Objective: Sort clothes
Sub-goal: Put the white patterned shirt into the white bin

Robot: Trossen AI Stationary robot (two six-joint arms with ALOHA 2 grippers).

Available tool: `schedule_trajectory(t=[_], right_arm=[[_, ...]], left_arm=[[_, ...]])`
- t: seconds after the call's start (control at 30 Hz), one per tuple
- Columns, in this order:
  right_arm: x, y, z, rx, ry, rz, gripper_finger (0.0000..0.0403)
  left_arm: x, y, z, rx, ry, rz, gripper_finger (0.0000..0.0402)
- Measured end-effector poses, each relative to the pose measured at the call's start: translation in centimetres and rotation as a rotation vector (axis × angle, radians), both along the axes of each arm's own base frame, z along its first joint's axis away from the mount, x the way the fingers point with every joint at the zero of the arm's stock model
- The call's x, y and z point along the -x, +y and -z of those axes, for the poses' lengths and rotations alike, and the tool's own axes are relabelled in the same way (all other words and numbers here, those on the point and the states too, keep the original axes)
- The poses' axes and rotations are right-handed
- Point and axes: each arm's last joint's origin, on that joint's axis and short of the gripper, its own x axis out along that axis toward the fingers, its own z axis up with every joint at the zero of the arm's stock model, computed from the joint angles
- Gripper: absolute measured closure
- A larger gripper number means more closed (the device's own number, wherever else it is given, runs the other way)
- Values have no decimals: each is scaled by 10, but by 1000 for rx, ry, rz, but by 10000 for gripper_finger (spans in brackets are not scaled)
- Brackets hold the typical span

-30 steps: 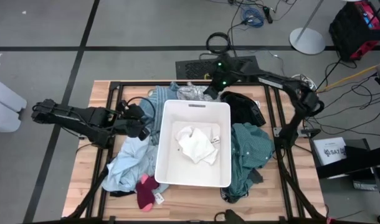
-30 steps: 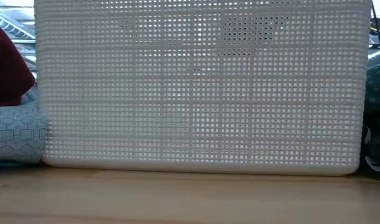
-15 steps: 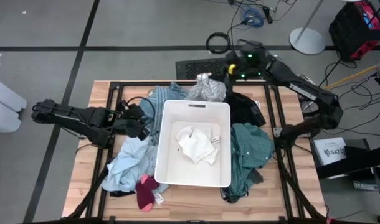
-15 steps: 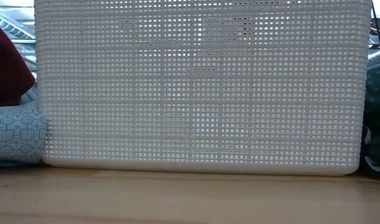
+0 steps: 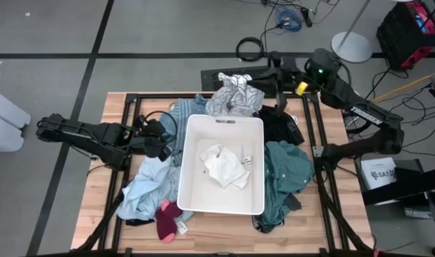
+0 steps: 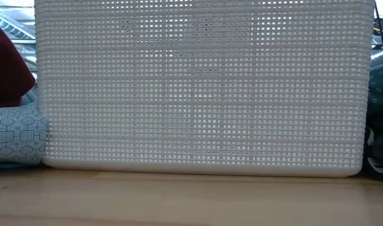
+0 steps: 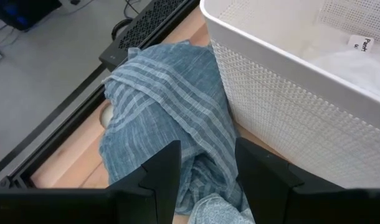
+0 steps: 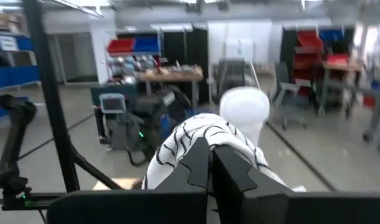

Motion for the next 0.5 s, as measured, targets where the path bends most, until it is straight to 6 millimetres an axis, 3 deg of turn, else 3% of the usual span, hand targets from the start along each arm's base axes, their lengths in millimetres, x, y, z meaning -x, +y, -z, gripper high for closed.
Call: schedule_trajectory(t=[0.23,0.5], right_arm=[[7,24,-18,98,-147,-150,403],[5,46,-24,129,-206,-284,403]], left_arm=[[0,0,0,2,0,1,240],[-1,0,-1,5,-14,1,240]])
